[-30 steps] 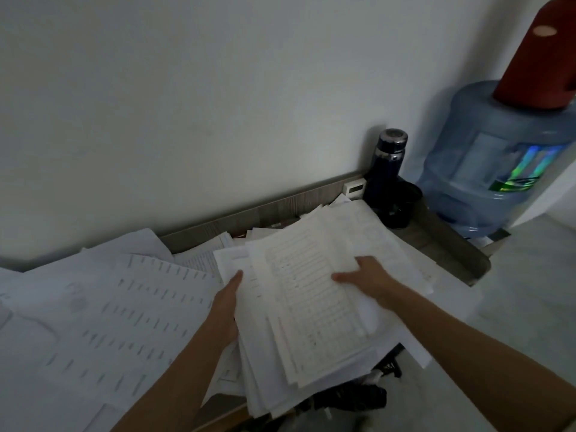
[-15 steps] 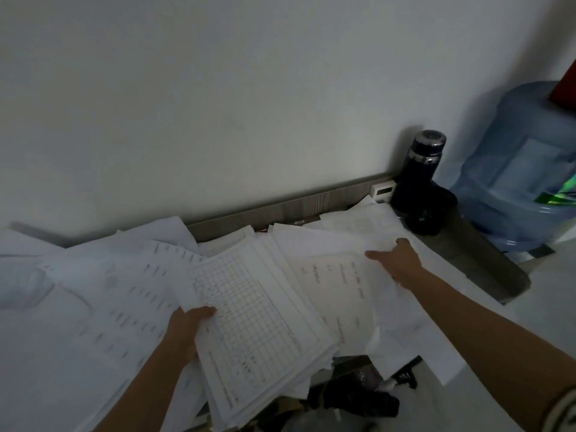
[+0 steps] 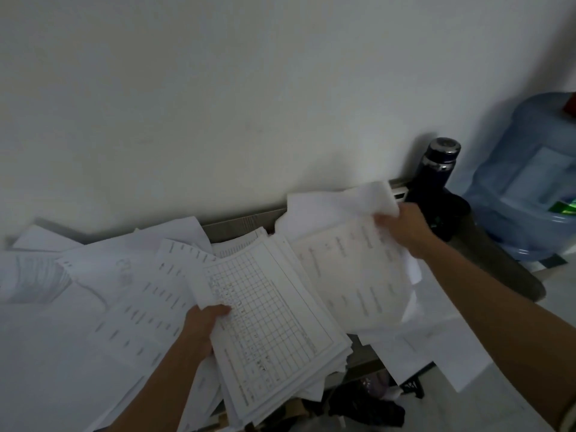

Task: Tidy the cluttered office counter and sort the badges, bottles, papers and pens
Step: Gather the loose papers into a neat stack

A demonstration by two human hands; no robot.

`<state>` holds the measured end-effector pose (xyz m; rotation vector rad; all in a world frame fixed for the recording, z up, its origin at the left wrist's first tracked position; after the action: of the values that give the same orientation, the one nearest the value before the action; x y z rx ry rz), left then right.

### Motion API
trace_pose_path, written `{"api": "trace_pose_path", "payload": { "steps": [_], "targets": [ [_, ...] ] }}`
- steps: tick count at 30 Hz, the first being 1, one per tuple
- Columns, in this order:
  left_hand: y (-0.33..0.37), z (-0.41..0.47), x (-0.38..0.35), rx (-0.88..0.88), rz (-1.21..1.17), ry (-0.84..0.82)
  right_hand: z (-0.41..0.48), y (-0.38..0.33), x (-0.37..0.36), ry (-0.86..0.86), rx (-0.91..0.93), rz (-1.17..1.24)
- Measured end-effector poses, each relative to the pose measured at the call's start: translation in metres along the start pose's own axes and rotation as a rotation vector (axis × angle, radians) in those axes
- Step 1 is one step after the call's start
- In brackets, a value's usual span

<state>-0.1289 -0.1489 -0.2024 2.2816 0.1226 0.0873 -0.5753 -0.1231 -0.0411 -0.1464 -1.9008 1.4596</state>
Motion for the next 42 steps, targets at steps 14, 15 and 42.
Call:
{"api": "trace_pose_path", "payload": {
  "steps": [14, 15, 42],
  "targets": [
    [-0.007, 0.001, -0.004, 0.057, -0.113, -0.045, -0.024, -0.052, 0.058, 0.373, 0.03, 0.615],
    [-0.01, 0.001, -0.007, 0.056, -0.146, -0.064, -0.032, -0.041, 0.042, 0.366, -0.011, 0.627],
    [-0.021, -0.013, -0.011, -0.07, -0.342, -0.081, -0.077, 0.1, -0.084, -0.209, -0.418, 0.355]
  ]
}}
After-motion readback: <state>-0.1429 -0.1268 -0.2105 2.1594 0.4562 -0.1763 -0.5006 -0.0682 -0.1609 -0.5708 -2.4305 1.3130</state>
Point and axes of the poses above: each hand's wrist, its own z-axis towards the middle knuckle, its own x-axis out of the back of the hand, y = z × x, the point moved 10 cm from there along z, towards the middle knuckle
